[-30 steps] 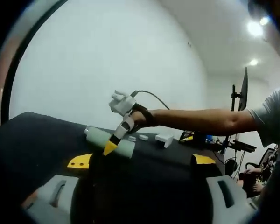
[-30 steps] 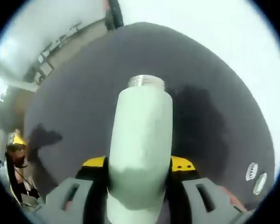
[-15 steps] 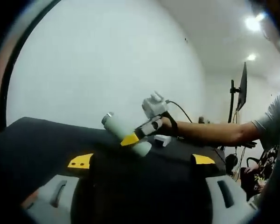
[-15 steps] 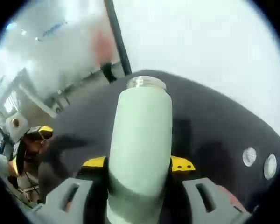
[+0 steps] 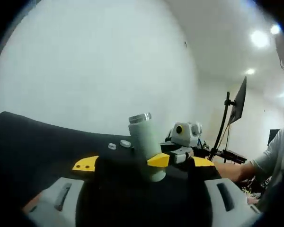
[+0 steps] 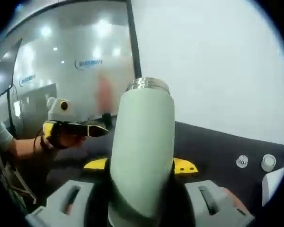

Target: Assemble the cup parts correctly, then place the assembled cup into the box.

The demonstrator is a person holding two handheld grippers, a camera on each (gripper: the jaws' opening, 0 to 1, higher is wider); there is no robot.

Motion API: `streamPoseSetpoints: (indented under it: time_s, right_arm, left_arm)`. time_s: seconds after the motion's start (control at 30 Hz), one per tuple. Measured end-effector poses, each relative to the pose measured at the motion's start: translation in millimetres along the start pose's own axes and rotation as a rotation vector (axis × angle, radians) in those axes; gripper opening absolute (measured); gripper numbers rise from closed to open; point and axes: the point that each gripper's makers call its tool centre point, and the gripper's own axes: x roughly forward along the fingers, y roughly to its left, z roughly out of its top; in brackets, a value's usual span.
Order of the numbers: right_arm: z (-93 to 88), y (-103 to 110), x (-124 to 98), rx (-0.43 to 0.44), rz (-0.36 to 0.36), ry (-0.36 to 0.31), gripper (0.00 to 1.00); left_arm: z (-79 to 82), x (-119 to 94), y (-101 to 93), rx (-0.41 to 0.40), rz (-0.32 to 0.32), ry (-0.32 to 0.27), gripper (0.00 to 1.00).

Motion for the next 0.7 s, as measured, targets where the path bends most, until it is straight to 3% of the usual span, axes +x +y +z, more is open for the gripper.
streamPoseSetpoints:
  time_s: [0.13, 0.27, 0.37, 0.5, 0.7]
  right_arm:
    - [7.5, -3.9, -6.3, -0.031, -0.031, -0.054, 0.46]
    - [16.6, -0.8, -12.2, -0.036, -0.045, -0.119, 0.46]
    - [21.4, 3.3, -12.5, -0.044, -0.060, -0.167, 0.46]
    - [21.3, 5.9, -7.8, -0.049, -0.070, -0.192, 0.47]
    - [19.4, 15.7, -4.2, -0.050, -0.054, -0.204, 0.47]
  left_arm:
    - [12.0, 16.9, -4.0, 0.017, 0.009, 0.009, 0.67]
    - [14.8, 33.4, -11.3, 0.012, -0.022, 0.029, 0.67]
    - [11.8, 47.7, -21.2, -0.048, -0.059, 0.034, 0.70]
    - [10.6, 65.3, -28.6, -0.038, -0.045, 0.054, 0.73]
    - [13.1, 78.9, -37.0, -0.024, -0.076, 0.060, 0.69]
